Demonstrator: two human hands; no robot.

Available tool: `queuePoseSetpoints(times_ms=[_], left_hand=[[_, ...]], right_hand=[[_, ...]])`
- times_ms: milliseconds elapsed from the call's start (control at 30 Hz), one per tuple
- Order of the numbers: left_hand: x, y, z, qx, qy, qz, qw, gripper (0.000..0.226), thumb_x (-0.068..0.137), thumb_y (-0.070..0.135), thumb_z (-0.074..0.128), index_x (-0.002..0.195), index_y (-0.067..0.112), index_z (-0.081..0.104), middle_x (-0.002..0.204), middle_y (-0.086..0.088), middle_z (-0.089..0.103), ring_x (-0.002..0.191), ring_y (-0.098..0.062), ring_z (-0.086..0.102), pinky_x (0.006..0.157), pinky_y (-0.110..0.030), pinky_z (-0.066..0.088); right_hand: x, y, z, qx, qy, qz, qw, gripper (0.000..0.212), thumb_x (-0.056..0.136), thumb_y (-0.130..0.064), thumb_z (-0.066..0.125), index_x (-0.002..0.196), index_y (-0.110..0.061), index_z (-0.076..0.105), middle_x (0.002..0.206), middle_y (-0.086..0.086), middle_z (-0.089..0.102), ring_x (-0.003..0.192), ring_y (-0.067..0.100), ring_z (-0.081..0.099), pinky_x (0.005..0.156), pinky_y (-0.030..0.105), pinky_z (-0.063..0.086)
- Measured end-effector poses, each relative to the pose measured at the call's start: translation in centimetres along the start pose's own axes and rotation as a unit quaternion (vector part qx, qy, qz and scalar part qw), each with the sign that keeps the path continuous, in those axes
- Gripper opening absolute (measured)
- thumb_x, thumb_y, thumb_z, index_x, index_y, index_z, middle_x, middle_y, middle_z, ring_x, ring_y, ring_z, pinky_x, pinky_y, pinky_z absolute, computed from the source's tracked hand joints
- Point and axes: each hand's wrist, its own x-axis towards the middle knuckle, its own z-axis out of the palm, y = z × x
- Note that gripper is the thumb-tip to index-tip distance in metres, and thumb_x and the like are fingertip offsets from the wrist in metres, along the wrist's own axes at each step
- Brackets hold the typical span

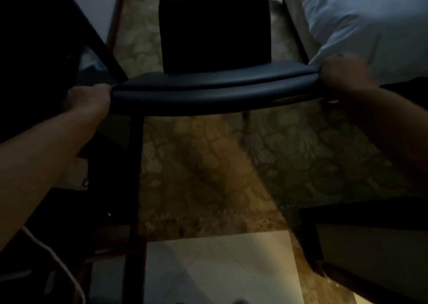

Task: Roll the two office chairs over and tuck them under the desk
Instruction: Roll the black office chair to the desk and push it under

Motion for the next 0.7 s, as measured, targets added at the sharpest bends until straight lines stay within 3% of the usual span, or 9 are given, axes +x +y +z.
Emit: queuePoseSetpoints(times_ms=[133,200,233,300,367,500,600,700], left_hand=[[1.2,4.8,0.2,0.061,0.034,0.053,0.996,0.055,0.090,0.039,0.045,0.127,0.001,0.058,0.129,-0.026,0.056,0.114,-0.044,0.054,0.091,-0.043,0.045],[1.9,6.5,0.1,0.063,0.035,0.086,0.994,0.045,0.092,0.033,0.045,0.125,0.006,0.060,0.129,-0.025,0.057,0.115,-0.043,0.053,0.089,-0.042,0.044],[2.0,6.7,0.2,0.062,0.040,0.100,0.992,0.041,0.091,0.031,0.048,0.123,0.009,0.062,0.128,-0.023,0.058,0.113,-0.043,0.054,0.088,-0.041,0.044],[2.2,8.2,0.0,0.045,0.064,0.146,0.986,0.039,0.089,0.029,0.052,0.125,0.016,0.063,0.127,-0.019,0.061,0.112,-0.041,0.056,0.088,-0.041,0.045],[3.6,11.3,-0.1,0.040,0.083,0.197,0.976,0.037,0.088,0.027,0.051,0.121,0.019,0.067,0.124,-0.015,0.064,0.109,-0.038,0.059,0.087,-0.041,0.047],[6.0,17.8,-0.5,0.040,0.014,0.215,0.976,0.035,0.087,0.029,0.047,0.104,0.020,0.076,0.112,-0.011,0.070,0.102,-0.036,0.062,0.085,-0.041,0.049],[9.3,23.1,-0.8,0.082,-0.018,0.185,0.979,0.031,0.089,0.023,0.053,0.105,0.005,0.073,0.112,-0.024,0.067,0.104,-0.044,0.060,0.086,-0.043,0.048],[11.2,27.3,-0.5,0.188,-0.066,0.229,0.953,0.031,0.095,0.021,0.049,0.113,0.009,0.071,0.120,-0.023,0.063,0.105,-0.043,0.059,0.086,-0.040,0.048]], right_hand=[[2.4,-2.5,-0.3,0.005,-0.014,-0.037,0.999,0.038,0.095,-0.023,0.037,0.111,0.000,0.062,0.116,0.026,0.060,0.107,0.041,0.056,0.086,0.041,0.045],[3.8,-3.8,-1.0,-0.002,0.000,-0.047,0.999,0.036,0.090,-0.027,0.042,0.105,-0.004,0.065,0.101,0.023,0.061,0.083,0.036,0.058,0.070,0.033,0.046],[4.2,-4.3,-1.1,-0.003,0.008,-0.040,0.999,0.035,0.088,-0.030,0.044,0.102,-0.008,0.067,0.091,0.018,0.057,0.068,0.028,0.052,0.058,0.028,0.039],[6.2,-5.4,-1.5,0.012,0.033,-0.015,0.999,0.035,0.083,-0.034,0.048,0.101,-0.012,0.069,0.085,0.011,0.054,0.057,0.017,0.039,0.052,0.025,0.028],[9.1,-7.6,-2.1,0.008,0.050,0.007,0.999,0.041,0.083,-0.038,0.049,0.105,-0.009,0.067,0.096,0.015,0.060,0.063,0.020,0.042,0.060,0.028,0.030],[14.4,-11.8,-3.1,-0.007,0.060,0.034,0.998,0.053,0.084,-0.040,0.048,0.113,0.002,0.062,0.120,0.025,0.061,0.100,0.037,0.059,0.074,0.034,0.034],[18.3,-15.3,-3.8,-0.011,0.040,0.054,0.998,0.057,0.079,-0.042,0.040,0.106,0.003,0.062,0.111,0.026,0.064,0.093,0.037,0.064,0.076,0.036,0.046],[21.7,-17.7,-4.3,-0.016,0.030,0.059,0.998,0.065,0.074,-0.044,0.035,0.109,0.004,0.061,0.113,0.027,0.064,0.098,0.040,0.064,0.081,0.036,0.048]])
